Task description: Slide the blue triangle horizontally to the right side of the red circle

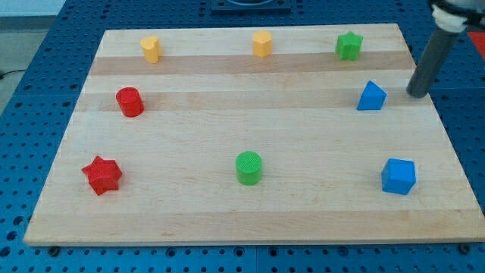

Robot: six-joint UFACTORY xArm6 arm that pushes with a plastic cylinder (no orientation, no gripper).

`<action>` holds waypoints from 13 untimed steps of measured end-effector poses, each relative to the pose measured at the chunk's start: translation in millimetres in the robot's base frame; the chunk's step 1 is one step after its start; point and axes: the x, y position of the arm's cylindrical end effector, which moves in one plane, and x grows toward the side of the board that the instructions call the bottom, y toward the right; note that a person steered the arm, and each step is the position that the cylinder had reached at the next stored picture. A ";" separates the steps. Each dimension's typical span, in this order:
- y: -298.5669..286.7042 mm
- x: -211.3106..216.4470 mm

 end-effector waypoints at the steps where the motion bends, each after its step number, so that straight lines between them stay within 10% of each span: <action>1: -85.8 8.4; 4: -276.0 -12.1; 9: -193.9 -84.6; 11: -271.6 -25.4; 13: -227.4 31.8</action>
